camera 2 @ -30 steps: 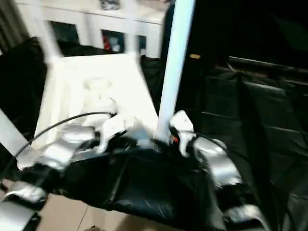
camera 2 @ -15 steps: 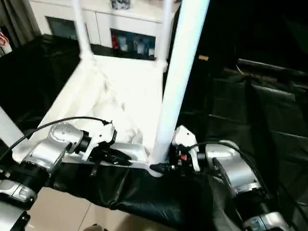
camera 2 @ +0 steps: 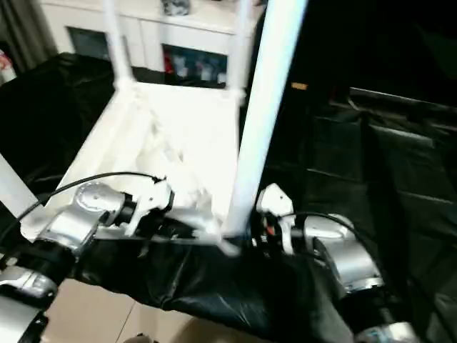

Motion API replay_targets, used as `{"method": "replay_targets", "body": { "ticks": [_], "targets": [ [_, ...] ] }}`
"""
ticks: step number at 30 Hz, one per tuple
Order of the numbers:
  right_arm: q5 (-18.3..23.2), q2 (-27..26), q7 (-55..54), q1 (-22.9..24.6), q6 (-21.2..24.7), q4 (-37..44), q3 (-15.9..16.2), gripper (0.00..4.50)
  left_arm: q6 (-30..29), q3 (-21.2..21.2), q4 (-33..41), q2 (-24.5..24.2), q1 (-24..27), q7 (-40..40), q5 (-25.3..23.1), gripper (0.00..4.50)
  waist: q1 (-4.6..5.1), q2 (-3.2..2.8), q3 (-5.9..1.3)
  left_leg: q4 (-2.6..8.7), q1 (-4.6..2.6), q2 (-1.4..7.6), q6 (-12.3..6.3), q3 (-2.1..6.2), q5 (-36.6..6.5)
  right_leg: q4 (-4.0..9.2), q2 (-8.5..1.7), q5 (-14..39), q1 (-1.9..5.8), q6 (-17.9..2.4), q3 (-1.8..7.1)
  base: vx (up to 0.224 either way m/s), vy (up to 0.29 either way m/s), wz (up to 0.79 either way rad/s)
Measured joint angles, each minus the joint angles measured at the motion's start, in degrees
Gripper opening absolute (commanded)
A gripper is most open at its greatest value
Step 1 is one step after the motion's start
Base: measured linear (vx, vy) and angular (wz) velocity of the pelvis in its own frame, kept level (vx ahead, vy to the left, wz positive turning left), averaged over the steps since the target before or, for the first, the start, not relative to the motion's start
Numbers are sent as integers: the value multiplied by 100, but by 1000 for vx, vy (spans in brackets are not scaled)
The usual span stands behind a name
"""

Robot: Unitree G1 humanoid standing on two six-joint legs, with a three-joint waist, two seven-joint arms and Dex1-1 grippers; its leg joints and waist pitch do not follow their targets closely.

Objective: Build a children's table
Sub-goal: Rotate leg to tighten

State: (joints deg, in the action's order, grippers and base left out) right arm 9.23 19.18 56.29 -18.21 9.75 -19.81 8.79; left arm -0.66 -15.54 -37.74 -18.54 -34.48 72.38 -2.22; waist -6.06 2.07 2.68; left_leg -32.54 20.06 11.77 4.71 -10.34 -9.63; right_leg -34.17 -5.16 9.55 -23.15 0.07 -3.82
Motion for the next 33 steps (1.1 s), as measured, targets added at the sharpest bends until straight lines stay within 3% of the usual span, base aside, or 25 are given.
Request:
{"method": "replay_targets", "body": {
  "ticks": [3,9,13,15,21,26,33],
  "targets": [
    [-148,-468,-1087,-208,-88,-411,-236,265,-85,111,-161,262,-107,-756,-183,0,96,1,0,-5,-1,-1,0,5,0,2,0,0,-5,0,-4,0,0,0],
    [-422,-1281,-3051,-700,-86,-1084,-640,264,-370,193,-235,825,-203,-2046,-486,0,168,-9,-6,-4,4,-3,0,4,0,5,-2,-1,-7,0,-3,0,0,0],
    [-474,-1463,-3586,-918,-202,-1379,-755,264,-429,248,-236,1040,-218,-2462,-543,0,158,-16,-11,12,4,-4,2,2,-3,7,-2,-9,-12,-14,-2,0,0,0],
    [-508,-1551,-3720,-993,-316,-1524,-837,320,-429,266,-231,1090,-218,-2570,-550,0,158,-16,-11,24,9,-4,2,0,-4,9,-1,-14,-14,-27,-3,0,0,0],
    [-563,-1380,-3248,-950,-390,-1508,-745,381,-373,243,-145,1011,-168,-2395,-549,0,135,-15,-10,33,9,-4,1,-2,-5,10,0,-6,-16,-29,-4,0,0,0],
    [-647,-1013,-2451,-910,-499,-1457,-432,381,-170,114,-4,784,-83,-1880,-534,0,82,-13,-9,30,6,-3,1,0,-3,8,-1,-7,-15,-29,-5,0,0,0],
    [-513,-355,-907,-683,-536,-1030,-90,381,-9,20,161,372,-15,-942,-340,0,78,2,-5,22,18,-2,-3,0,-6,11,-2,-6,-13,-29,-3,0,0,0]
  ]
}}
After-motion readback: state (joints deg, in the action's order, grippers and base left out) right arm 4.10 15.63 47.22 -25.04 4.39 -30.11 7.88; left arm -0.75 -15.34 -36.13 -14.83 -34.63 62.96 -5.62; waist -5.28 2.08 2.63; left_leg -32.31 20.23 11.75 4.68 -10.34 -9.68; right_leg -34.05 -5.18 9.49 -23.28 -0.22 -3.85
